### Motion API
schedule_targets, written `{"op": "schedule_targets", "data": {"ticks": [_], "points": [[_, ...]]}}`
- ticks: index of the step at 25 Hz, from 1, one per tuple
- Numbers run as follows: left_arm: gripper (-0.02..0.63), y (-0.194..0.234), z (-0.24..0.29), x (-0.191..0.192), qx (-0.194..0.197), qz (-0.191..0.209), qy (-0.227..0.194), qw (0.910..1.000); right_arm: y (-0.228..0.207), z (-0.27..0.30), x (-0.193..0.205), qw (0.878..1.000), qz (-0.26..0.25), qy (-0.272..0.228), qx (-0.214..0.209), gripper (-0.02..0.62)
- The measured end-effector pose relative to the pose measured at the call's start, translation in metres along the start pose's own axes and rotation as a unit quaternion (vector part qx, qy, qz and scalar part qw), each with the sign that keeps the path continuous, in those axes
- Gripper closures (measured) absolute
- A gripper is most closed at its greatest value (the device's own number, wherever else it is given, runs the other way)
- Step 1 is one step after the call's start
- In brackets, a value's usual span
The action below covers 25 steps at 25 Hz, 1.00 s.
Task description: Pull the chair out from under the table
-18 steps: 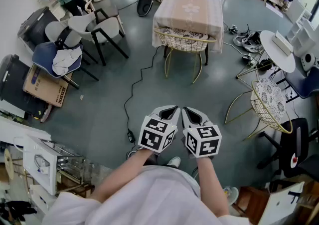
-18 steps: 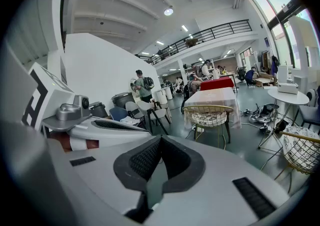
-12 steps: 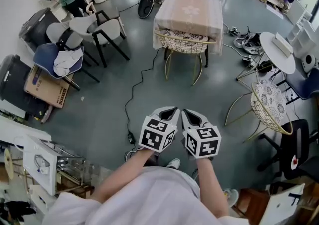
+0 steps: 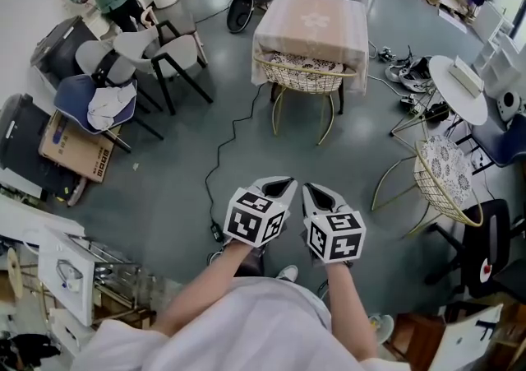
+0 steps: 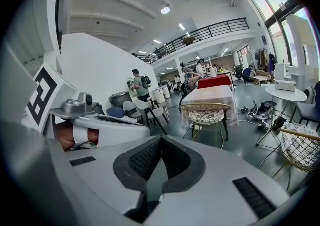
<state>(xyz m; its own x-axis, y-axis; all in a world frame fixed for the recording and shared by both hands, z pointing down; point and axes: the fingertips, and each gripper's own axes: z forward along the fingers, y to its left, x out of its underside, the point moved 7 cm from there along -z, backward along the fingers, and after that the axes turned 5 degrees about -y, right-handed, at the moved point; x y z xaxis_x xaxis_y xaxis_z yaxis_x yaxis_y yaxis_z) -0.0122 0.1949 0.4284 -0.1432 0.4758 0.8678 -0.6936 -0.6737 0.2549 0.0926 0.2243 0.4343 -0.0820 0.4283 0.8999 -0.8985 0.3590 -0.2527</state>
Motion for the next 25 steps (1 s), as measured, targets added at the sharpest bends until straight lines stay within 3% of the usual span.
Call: {"op": "schedule_targets", "data": {"ticks": [7, 15, 20, 25], "points": [[0.601, 0.02, 0.018, -0.016, 0.037, 0.004, -0.002, 0.9993, -0.009, 0.026, -0.014, 1.0, 0.019, -0.002, 0.008, 0.594], [0.601, 0.066, 0.048, -0.037, 0.047, 0.006, -0.013, 0.9988, -0.021, 0.075, -0.036, 1.0, 0.006, -0.003, 0.021, 0.594], [0.601, 0.098, 0.066, -0.055, 0.075, 0.046, -0.037, 0.9955, -0.023, 0.11, -0.055, 1.0, -0.005, -0.001, 0.017, 0.594], [0.601, 0.138, 0.078, -0.071, 0.088, 0.021, -0.024, 0.9956, -0.02, 0.149, -0.072, 1.0, -0.023, 0.006, 0.018, 0.594]]}}
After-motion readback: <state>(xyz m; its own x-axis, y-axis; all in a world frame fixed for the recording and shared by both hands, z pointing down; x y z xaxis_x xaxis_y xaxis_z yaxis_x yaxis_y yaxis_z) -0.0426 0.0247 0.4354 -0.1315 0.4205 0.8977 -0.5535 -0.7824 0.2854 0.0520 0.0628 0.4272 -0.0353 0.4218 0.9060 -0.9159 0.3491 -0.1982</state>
